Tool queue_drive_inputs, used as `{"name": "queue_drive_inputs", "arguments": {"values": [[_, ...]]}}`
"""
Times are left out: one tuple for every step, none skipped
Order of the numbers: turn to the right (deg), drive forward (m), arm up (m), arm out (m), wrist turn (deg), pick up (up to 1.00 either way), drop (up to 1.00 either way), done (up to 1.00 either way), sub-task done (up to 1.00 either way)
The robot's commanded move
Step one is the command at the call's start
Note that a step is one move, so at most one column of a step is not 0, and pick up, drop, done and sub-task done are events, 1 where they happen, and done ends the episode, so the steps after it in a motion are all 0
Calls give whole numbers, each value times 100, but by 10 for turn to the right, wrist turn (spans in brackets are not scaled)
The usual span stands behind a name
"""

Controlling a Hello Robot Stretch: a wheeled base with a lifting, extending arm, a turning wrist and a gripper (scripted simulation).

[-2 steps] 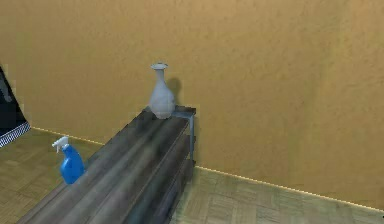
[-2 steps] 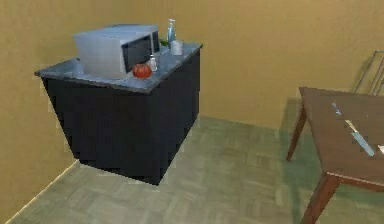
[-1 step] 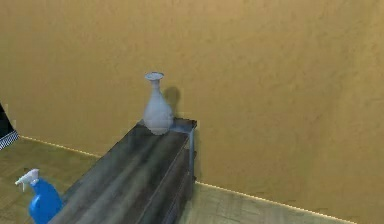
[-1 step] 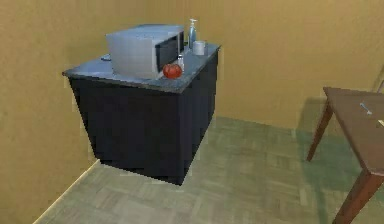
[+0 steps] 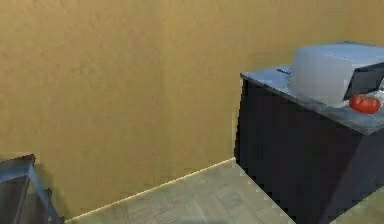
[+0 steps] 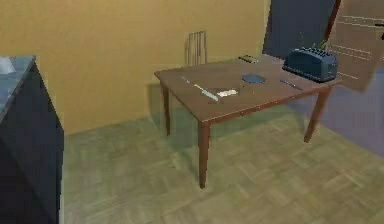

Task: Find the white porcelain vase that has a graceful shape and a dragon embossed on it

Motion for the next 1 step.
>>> {"name": "queue_drive_inputs", "arguments": {"values": [[450,0,0,0,0,0,0,0,0]]}}
